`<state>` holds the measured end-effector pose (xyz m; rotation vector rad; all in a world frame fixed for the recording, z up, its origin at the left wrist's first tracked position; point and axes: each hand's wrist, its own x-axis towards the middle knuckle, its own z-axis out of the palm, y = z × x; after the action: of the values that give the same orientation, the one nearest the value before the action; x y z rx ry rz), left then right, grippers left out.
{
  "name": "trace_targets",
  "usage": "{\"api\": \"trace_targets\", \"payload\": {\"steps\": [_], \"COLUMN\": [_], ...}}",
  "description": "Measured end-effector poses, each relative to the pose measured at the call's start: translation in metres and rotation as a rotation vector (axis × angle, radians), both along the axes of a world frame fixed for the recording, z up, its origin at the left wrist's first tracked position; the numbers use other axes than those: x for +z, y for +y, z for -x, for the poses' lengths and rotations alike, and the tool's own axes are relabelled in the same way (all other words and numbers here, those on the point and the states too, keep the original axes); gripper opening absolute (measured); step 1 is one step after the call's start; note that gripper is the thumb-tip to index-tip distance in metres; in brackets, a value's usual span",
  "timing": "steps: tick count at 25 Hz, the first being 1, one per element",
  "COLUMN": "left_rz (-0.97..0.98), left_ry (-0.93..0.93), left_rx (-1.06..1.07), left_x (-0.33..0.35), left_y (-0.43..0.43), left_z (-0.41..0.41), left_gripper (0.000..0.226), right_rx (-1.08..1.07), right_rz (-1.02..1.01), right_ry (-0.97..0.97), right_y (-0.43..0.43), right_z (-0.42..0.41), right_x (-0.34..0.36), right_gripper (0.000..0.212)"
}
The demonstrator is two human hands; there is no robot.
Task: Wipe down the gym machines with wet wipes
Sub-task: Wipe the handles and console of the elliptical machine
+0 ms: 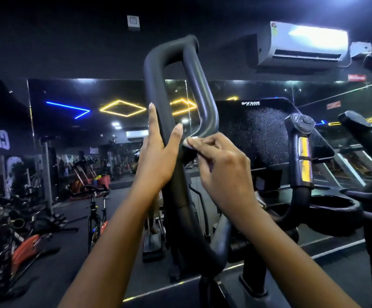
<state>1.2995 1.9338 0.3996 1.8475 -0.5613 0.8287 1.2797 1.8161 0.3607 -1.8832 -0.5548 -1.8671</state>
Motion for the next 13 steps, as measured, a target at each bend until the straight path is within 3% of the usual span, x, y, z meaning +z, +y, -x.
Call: {"api": "trace_targets", "payload": {"steps": [6, 13], "left_rz": [-0.077, -0.123], "left_ry": [-0.002, -0.348], "left_rx": [0.063, -0.007], "left_x": [-0.019, -0.069], "left_y": [-0.007, -0.057], "left_z": [0.034, 0.061], "left_gripper": [0.07, 0.061], "right_rx": [0.321, 0.355], "right_rz": [-0.124, -0.249], "right_ry": [0.116, 0.18], "right_y": [-0.022, -0.084], "right_z": [0.009, 0.029], "right_x": [-0.004, -0.018], "right_gripper": [0.031, 0.029]}}
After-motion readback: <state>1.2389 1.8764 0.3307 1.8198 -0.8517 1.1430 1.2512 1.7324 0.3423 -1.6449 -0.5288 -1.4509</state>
